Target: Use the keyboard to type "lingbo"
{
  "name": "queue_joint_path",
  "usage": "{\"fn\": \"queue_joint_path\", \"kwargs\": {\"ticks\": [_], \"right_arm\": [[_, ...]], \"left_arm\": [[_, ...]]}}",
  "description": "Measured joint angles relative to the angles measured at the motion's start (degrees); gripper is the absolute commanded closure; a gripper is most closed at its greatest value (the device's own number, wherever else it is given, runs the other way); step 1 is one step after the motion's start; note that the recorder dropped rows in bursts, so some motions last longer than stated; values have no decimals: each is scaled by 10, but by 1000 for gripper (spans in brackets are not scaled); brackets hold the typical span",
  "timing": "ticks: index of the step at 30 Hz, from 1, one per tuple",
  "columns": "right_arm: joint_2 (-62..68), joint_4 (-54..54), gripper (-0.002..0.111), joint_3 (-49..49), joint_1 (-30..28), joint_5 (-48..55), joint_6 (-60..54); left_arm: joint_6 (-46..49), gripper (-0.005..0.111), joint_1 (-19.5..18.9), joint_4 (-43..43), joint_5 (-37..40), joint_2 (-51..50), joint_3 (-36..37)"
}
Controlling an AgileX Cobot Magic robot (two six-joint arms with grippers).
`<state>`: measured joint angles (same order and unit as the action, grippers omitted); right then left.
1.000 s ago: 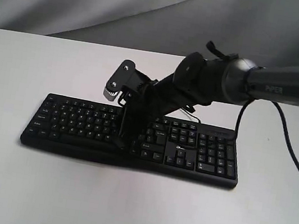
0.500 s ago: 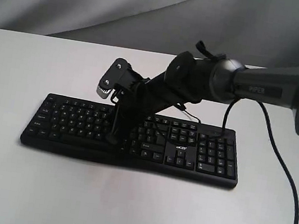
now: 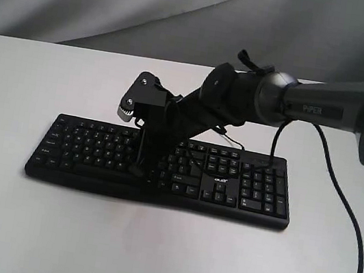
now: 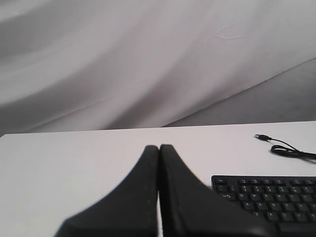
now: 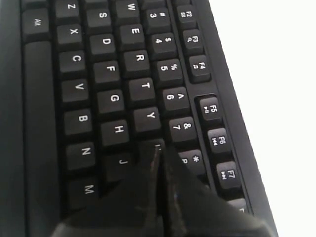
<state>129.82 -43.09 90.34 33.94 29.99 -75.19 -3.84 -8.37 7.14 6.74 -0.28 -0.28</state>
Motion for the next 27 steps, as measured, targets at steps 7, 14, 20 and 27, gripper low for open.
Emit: {"fn": "queue_joint_path", "kwargs": {"ticks": [7, 14, 20, 27], "right_arm": [[10, 0, 108, 1, 0, -3, 0], [-8, 1, 108, 1, 0, 12, 2], [-22, 1, 108, 1, 12, 26, 3], [-17, 4, 108, 1, 38, 36, 3]], "left_arm": [[0, 106, 0, 0, 0, 0, 0], [0, 106, 0, 0, 0, 0, 0], [0, 106, 0, 0, 0, 0, 0], [0, 106, 0, 0, 0, 0, 0]]}}
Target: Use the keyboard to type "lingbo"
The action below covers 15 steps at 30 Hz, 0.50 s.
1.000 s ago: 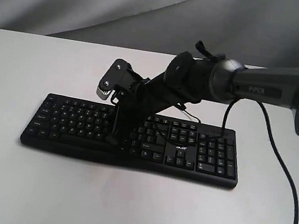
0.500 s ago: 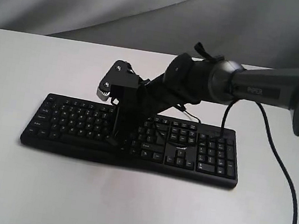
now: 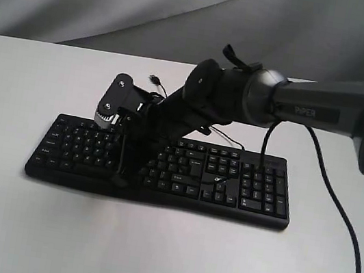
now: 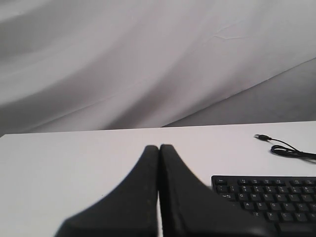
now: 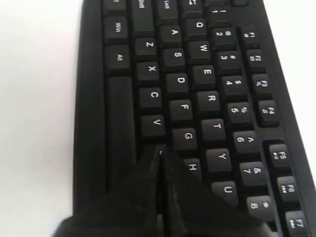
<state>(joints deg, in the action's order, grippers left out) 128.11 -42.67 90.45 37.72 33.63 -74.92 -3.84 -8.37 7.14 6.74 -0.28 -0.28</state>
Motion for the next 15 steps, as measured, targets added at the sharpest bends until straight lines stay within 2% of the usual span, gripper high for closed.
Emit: {"fn": "queue_joint_path", "kwargs": {"ticks": [15], "right_arm": [[14, 14, 108, 0, 2, -2, 0]], "left_arm": [[0, 106, 0, 0, 0, 0, 0]]}}
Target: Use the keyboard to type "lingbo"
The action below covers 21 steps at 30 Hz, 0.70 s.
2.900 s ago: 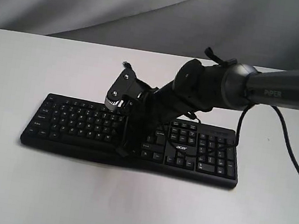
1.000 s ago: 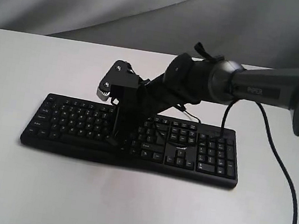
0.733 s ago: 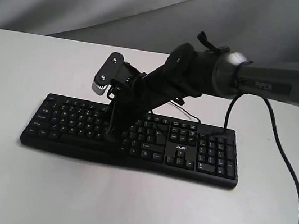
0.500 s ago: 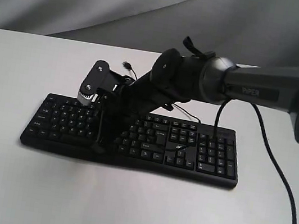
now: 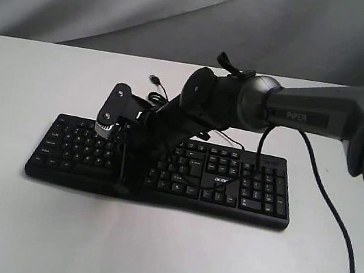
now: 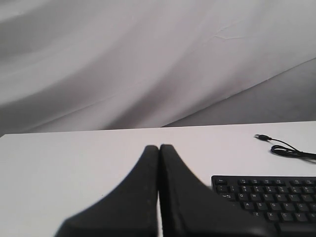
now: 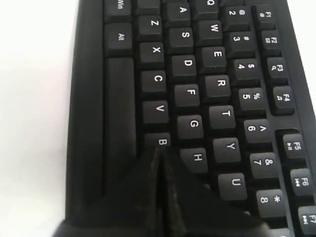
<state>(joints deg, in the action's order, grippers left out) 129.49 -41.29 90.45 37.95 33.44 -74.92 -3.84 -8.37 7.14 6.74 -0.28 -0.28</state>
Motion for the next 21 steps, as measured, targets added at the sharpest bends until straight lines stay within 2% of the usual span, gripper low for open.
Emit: {"fn": "queue_joint_path", "kwargs": {"ticks": [15, 21], "right_arm": [[1, 0, 108, 2, 0, -14, 0], [27, -3, 108, 71, 0, -5, 0]], "left_arm": [[0, 106, 0, 0, 0, 0, 0], [0, 106, 0, 0, 0, 0, 0]]}}
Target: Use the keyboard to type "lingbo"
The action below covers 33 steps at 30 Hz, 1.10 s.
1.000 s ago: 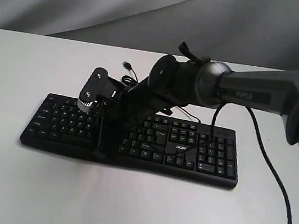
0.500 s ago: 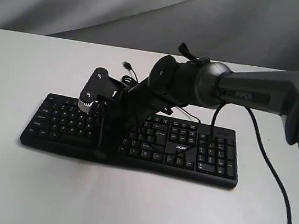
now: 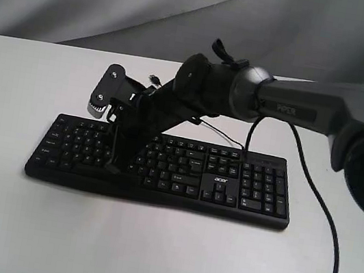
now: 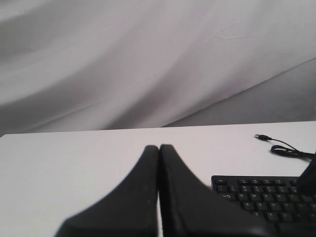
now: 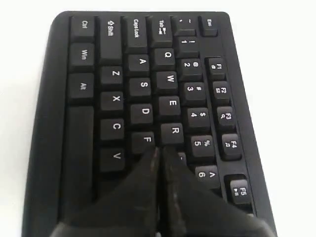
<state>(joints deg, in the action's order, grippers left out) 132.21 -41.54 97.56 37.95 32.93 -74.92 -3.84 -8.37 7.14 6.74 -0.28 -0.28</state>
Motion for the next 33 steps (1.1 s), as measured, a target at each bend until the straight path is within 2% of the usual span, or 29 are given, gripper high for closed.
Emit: {"fn": "queue_joint_path", "kwargs": {"ticks": [33], "right_arm": [[33, -35, 108, 14, 0, 5, -20]], "left_arm": [[0, 106, 0, 0, 0, 0, 0]]}}
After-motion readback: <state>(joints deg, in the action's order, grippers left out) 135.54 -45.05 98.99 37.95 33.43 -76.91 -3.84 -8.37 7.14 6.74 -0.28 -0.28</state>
